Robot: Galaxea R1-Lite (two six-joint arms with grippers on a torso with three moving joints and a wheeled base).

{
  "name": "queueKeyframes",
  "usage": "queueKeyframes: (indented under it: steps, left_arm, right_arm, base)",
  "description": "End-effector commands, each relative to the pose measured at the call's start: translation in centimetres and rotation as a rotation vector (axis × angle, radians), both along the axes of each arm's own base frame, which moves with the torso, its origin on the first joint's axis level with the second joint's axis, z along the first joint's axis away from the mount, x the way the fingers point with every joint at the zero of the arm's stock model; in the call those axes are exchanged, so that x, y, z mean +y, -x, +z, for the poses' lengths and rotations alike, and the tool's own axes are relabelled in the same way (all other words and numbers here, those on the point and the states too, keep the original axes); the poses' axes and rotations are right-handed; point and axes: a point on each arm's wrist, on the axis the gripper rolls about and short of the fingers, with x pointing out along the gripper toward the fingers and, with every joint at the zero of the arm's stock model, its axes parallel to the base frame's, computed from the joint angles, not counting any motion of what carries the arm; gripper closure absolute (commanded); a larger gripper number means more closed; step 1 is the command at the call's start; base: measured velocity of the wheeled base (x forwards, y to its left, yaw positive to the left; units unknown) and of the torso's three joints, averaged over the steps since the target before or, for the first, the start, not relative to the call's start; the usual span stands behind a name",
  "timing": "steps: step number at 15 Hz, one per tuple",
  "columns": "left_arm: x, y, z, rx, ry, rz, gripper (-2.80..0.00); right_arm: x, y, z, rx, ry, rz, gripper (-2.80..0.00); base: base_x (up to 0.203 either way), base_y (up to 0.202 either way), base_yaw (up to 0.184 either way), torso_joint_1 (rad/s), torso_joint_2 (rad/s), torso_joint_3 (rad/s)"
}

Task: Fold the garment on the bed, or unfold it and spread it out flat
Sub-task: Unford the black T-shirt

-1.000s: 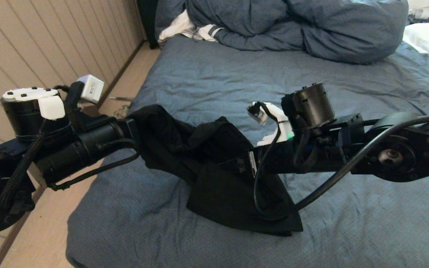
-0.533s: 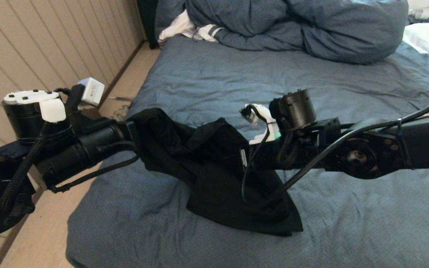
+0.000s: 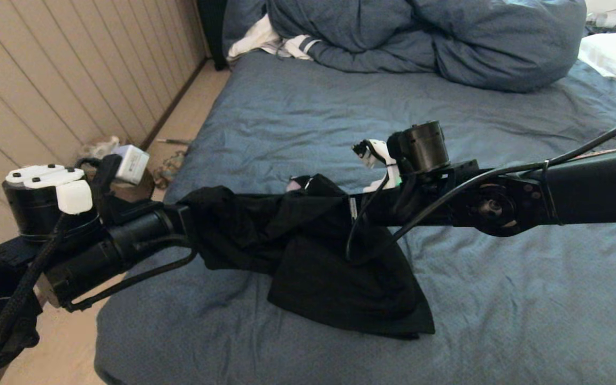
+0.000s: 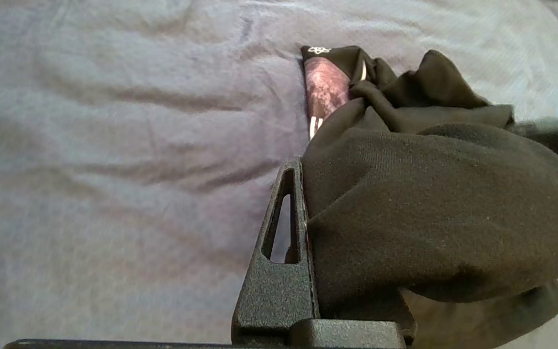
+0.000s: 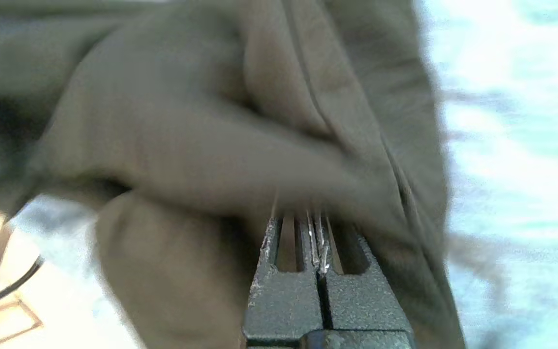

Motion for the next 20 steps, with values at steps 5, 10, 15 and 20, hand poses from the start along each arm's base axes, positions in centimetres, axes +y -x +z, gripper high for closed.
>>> queueKeyframes:
  steps: [5, 10, 15, 20]
  left_arm:
    - [0.6, 1.2, -1.3, -0.004, 0.002, 0.028, 0.0]
    - [1.0, 2.1, -2.0, -0.001, 0.001, 0.031, 0.0]
    - [1.0, 2.2, -2.5, 0.017, -0.004, 0.031, 0.0]
    - [1.0, 2.3, -2.9, 0.032, 0.016, 0.031, 0.0]
  right_arm:
    - [-1.2, -1.3, 1.0, -0.047, -0.013, -0.081, 0.0]
    - [-1.7, -1.8, 1.6, -0.069, -0.016, -0.125, 0.0]
    - [-3.3, -2.6, 2.8, -0.086, -0.06, -0.185, 0.0]
    - [-2.9, -2.8, 4.3, -0.127, -0.094, -0.179, 0.0]
  base:
    - [0.0, 0.0, 0.0, 0.0, 0.0, 0.0]
    - [0.0, 0.0, 0.0, 0.0, 0.0, 0.0]
    - [0.0, 0.0, 0.0, 0.0, 0.0, 0.0]
    - [0.0, 0.0, 0.0, 0.0, 0.0, 0.0]
